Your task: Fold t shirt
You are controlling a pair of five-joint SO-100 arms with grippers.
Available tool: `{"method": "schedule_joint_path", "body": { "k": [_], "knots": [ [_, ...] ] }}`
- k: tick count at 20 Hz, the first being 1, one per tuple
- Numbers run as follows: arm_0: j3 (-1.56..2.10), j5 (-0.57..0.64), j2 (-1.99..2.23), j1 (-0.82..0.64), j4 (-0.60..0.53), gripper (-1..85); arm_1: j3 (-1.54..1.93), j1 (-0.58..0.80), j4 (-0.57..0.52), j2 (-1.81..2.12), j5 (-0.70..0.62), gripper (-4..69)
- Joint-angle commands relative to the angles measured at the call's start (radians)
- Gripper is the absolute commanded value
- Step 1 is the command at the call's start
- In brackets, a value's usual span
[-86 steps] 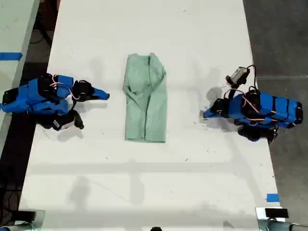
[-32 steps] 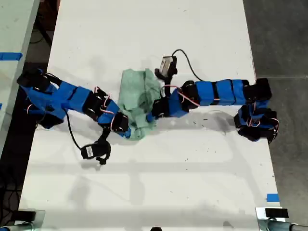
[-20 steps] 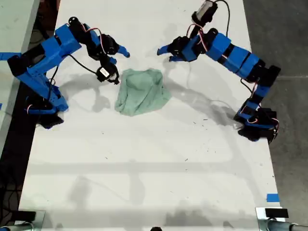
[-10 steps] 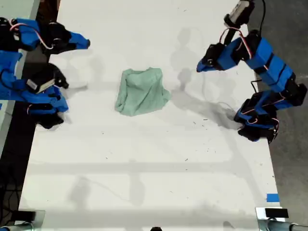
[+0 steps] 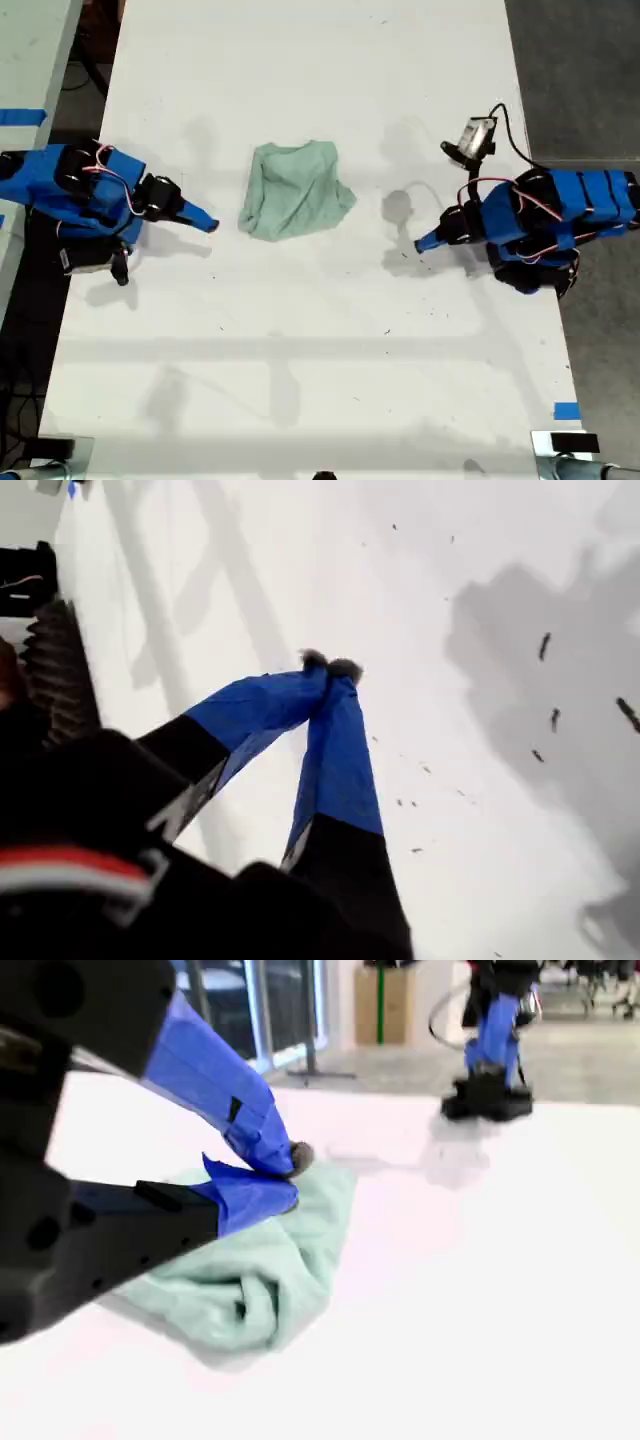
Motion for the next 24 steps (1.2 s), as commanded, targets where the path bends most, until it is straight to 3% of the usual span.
{"method": "schedule_joint_path", "body": {
  "k": [1, 3, 4, 5, 6, 8, 10, 12, 13, 15, 16, 24],
  "knots": [
    [0.179, -0.021, 0.06, 0.021, -0.081, 0.1, 0.252, -0.026, 0.038, 0.425, 0.075, -0.7],
    [0.265, 0.025, 0.195, 0.029, -0.078, -0.1, 0.367, -0.046, 0.129, 0.548, 0.115, 1.7],
    [0.31, 0.057, 0.293, 0.026, -0.06, -0.1, 0.428, -0.054, 0.11, 0.551, 0.123, 10.7],
    [0.35, 0.057, 0.402, 0.021, 0.009, 1.1, 0.477, -0.055, 0.095, 0.551, 0.127, 11.5],
    [0.371, 0.052, 0.448, 0.032, 0.069, 3.3, 0.523, -0.052, 0.132, 0.551, 0.167, 11.4],
    [0.402, 0.041, 0.436, 0.101, 0.074, 5.8, 0.62, -0.015, 0.137, 0.551, 0.063, 12.3],
    [0.41, -0.015, 0.437, 0.133, 0.097, 6.1, 0.647, -0.038, 0.106, 0.548, 0.114, 12.3],
    [0.405, 0.018, 0.439, 0.19, 0.098, 9.8, 0.647, -0.023, 0.104, 0.548, -0.115, 12.9],
    [0.405, 0.018, 0.439, 0.238, 0.097, 10.8, 0.647, -0.025, 0.104, 0.548, -0.077, 12.9],
    [0.41, -0.204, 0.442, 0.264, 0.112, 10.9, 0.649, -0.023, 0.104, 0.548, -0.075, 12.8],
    [0.411, -0.127, 0.442, 0.242, 0.115, 11.4, 0.649, -0.023, 0.104, 0.548, -0.072, 12.8],
    [0.408, -0.12, 0.442, 0.184, 0.114, 11.5, 0.649, -0.023, 0.104, 0.548, -0.072, 12.8]
  ]
}}
